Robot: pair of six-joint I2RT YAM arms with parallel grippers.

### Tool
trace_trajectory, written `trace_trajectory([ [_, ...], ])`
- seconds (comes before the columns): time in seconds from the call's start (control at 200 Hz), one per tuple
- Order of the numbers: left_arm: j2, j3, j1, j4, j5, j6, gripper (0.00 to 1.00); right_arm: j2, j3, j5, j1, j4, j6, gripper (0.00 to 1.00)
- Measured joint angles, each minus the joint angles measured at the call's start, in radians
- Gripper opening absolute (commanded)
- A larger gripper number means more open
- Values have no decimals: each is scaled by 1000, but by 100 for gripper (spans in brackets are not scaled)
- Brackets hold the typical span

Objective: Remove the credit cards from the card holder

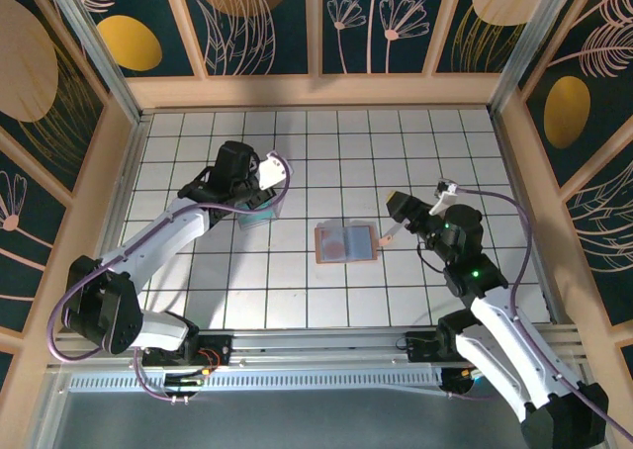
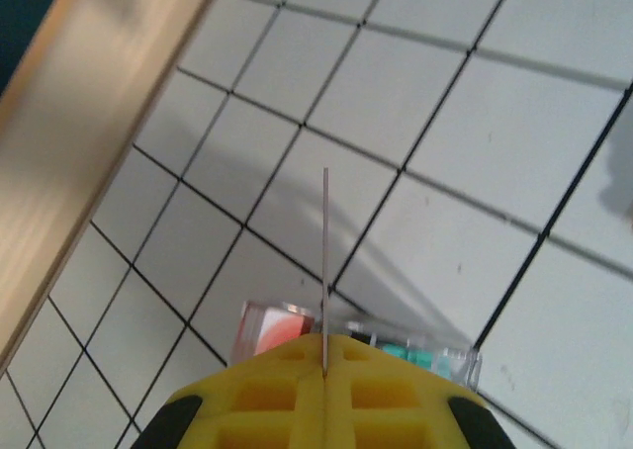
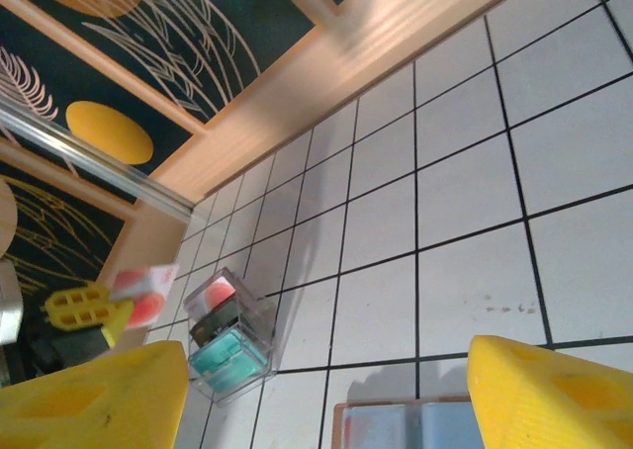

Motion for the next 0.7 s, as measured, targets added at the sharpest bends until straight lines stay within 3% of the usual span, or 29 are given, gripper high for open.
trace_trajectory([
  [0.235, -5, -32, 111, 1, 10, 77, 0, 0, 10, 44, 0, -21, 2, 76],
  [0.696, 145, -5, 189, -49, 10, 175, 0, 0, 23, 86, 0, -47, 8, 76],
])
